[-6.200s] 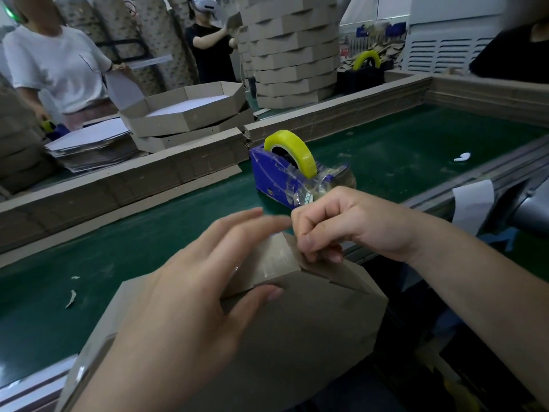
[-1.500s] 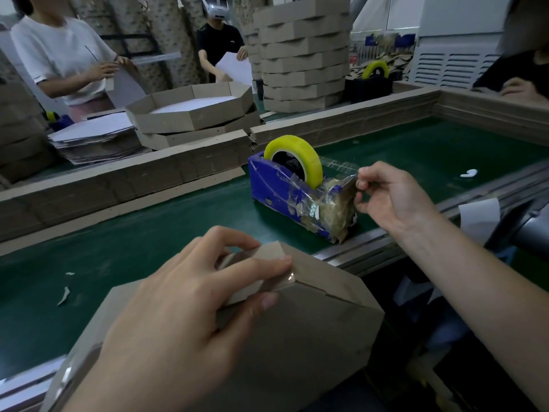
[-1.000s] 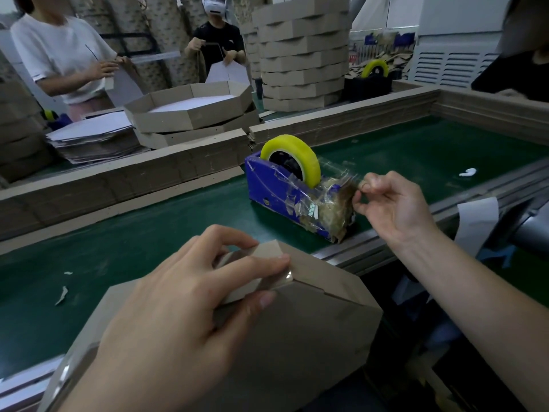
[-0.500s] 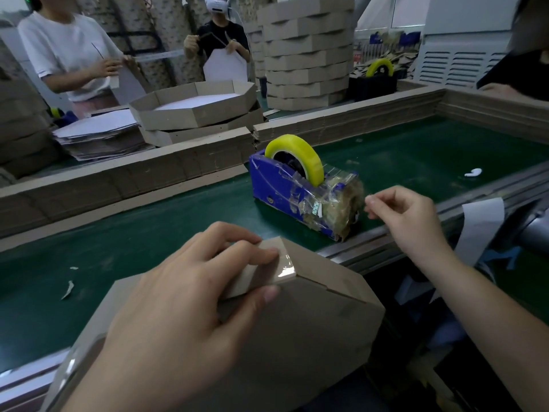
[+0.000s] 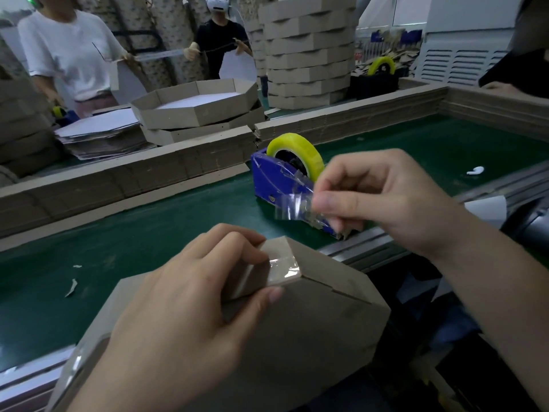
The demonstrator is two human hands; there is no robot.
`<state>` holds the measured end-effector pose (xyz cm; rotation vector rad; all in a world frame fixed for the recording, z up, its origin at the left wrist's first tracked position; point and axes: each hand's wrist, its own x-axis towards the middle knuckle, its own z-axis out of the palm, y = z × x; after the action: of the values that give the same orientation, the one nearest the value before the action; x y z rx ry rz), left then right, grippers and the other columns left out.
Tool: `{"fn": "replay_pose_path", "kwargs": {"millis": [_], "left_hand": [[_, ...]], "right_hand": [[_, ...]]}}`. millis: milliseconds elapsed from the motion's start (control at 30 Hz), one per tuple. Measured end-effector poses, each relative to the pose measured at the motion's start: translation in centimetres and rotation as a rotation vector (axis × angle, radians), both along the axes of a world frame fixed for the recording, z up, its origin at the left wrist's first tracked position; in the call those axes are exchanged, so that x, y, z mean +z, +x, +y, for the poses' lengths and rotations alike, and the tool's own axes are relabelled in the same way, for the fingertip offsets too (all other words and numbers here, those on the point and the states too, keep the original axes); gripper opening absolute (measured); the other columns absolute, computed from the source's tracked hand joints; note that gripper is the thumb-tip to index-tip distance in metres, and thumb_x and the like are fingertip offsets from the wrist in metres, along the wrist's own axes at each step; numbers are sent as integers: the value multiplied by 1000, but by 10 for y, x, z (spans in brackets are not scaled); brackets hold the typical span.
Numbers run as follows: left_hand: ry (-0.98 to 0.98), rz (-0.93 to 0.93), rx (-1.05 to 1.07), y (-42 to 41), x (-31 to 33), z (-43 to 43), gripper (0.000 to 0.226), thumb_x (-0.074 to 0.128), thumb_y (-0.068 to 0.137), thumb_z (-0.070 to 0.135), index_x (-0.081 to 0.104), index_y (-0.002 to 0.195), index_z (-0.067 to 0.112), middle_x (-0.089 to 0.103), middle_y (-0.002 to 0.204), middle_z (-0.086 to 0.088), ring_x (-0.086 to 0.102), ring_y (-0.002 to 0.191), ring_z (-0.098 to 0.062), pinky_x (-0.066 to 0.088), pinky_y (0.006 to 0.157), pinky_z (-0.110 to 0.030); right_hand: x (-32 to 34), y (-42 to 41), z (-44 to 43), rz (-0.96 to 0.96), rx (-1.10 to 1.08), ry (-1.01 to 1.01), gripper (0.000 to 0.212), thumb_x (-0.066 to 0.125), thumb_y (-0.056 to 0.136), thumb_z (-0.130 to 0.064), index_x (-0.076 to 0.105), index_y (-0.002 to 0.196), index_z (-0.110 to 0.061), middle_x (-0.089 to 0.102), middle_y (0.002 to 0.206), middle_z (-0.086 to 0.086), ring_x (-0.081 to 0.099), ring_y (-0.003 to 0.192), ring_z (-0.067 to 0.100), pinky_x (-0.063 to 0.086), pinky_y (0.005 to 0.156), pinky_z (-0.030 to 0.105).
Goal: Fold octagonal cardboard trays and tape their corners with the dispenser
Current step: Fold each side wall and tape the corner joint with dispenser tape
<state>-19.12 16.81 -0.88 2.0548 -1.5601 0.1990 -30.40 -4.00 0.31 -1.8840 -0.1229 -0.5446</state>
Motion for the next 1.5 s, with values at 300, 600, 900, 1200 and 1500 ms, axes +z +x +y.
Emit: {"fn": "replay_pose_path", "kwargs": {"millis": [300,600,900,1200,1500], "left_hand": [[-43,45,18,0,-2,3,30,56,73,59,53,83,31,62,109,26,60,94,5,45,72,-19],[-55,59,-3,0,-2,6,31,57,73,59,50,98,40,62,108,25,61,95,3,48,74,-17],[41,3,-10,1,-1,7,43,50,81,55,68,117,39,62,114,20,61,100,0,47,75,-11],[39,-44,14,-1,-4,7,39,51,82,55,71,109,36,63,105,20,63,91,-1,52,65,-20],[32,-64,36,-2,-2,11,38,52,83,51,73,105,30,65,104,17,61,90,-1,39,74,-5]], "right_hand": [[-14,31,-6,469,176,157,8,70,75,-14,70,68,-13,56,51,-2,41,45,7,33,42,12],[-18,28,-7,491,188,214,11,66,74,-14,70,64,-13,56,50,1,38,39,5,32,40,10],[-17,28,-8,515,159,185,12,67,74,-19,69,68,-8,57,50,1,40,38,5,33,41,11],[-11,28,-7,743,119,5,32,71,61,-51,69,52,-20,44,38,-5,33,33,4,28,38,13],[-12,21,-10,644,-147,-376,39,67,70,-61,64,70,-22,64,62,-10,56,55,2,44,62,18]]}}
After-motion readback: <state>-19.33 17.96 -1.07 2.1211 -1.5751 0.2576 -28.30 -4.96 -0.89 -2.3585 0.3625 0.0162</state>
